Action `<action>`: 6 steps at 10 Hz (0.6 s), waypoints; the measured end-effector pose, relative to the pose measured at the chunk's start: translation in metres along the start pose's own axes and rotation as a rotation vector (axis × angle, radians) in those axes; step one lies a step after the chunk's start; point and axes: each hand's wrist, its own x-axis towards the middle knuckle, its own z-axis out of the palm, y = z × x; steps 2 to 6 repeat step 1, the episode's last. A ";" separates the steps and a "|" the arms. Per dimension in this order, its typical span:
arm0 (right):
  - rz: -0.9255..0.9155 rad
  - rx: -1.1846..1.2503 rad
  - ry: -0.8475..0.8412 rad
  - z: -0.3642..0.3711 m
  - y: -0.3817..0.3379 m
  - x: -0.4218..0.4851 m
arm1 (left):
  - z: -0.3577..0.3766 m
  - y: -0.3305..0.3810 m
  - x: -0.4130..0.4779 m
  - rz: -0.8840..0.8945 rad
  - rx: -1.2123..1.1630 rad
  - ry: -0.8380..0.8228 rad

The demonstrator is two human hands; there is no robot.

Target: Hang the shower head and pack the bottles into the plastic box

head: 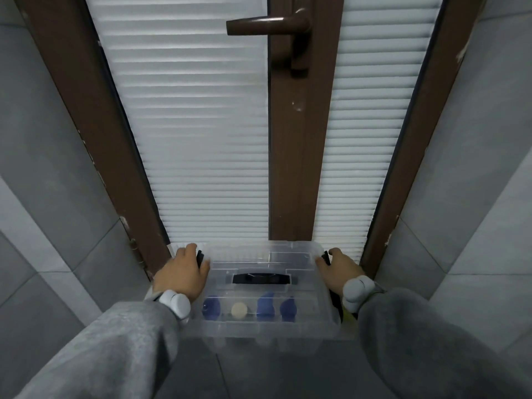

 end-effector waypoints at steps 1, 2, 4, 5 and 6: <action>-0.089 0.085 0.145 -0.020 -0.016 0.005 | -0.027 0.010 0.017 0.104 -0.006 0.145; -0.089 0.085 0.145 -0.020 -0.016 0.005 | -0.027 0.010 0.017 0.104 -0.006 0.145; -0.089 0.085 0.145 -0.020 -0.016 0.005 | -0.027 0.010 0.017 0.104 -0.006 0.145; -0.089 0.085 0.145 -0.020 -0.016 0.005 | -0.027 0.010 0.017 0.104 -0.006 0.145; -0.089 0.085 0.145 -0.020 -0.016 0.005 | -0.027 0.010 0.017 0.104 -0.006 0.145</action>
